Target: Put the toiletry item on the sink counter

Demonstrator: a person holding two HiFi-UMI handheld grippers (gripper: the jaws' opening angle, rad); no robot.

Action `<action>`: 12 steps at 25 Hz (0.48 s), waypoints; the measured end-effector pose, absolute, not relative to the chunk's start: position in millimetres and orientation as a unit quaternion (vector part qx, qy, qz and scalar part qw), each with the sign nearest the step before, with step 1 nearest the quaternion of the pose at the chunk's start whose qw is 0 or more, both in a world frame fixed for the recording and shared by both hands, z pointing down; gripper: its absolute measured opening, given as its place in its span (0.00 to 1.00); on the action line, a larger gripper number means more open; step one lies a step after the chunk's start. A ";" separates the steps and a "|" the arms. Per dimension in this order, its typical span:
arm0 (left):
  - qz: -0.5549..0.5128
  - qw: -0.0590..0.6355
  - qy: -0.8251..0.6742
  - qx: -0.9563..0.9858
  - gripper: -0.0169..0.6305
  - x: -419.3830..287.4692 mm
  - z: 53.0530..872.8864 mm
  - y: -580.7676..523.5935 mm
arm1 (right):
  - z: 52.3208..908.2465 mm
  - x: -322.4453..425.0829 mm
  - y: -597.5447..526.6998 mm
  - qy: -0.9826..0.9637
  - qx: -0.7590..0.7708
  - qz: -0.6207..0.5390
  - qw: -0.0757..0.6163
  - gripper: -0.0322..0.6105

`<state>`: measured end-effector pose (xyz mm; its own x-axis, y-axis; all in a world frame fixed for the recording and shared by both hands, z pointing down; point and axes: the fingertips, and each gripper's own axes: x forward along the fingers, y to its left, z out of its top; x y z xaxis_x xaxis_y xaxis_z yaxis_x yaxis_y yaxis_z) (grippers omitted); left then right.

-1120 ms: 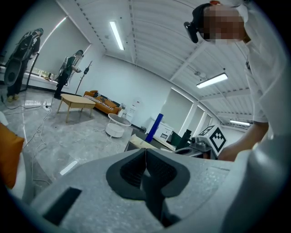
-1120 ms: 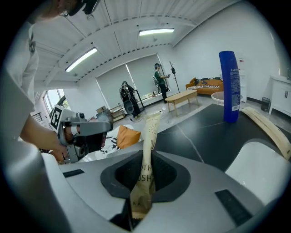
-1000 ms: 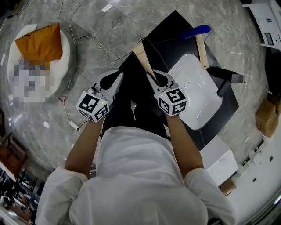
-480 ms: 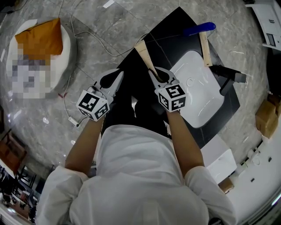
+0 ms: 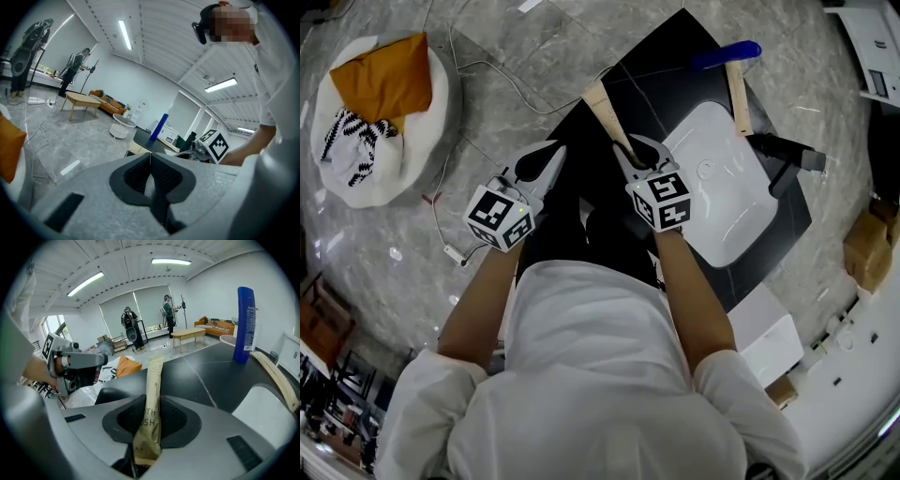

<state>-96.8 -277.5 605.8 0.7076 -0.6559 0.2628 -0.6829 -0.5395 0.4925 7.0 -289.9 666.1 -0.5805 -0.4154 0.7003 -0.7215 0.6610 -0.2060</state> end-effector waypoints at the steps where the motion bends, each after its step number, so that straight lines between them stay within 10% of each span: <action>1: 0.023 0.291 -0.382 0.877 0.05 -96.7 605.6 -277.1 | 666.6 7.4 -288.8 -0.854 0.332 0.242 0.318 0.14; 12: 0.003 0.296 -0.377 0.877 0.05 -84.1 592.0 -274.1 | 660.3 8.9 -283.6 -0.857 0.324 0.231 0.326 0.22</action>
<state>-84.1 -274.1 592.0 0.7158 -0.6599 0.2284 -0.6632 -0.5400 0.5182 8.9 -283.6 660.3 -0.5767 -0.4050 0.7095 -0.7069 0.6827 -0.1848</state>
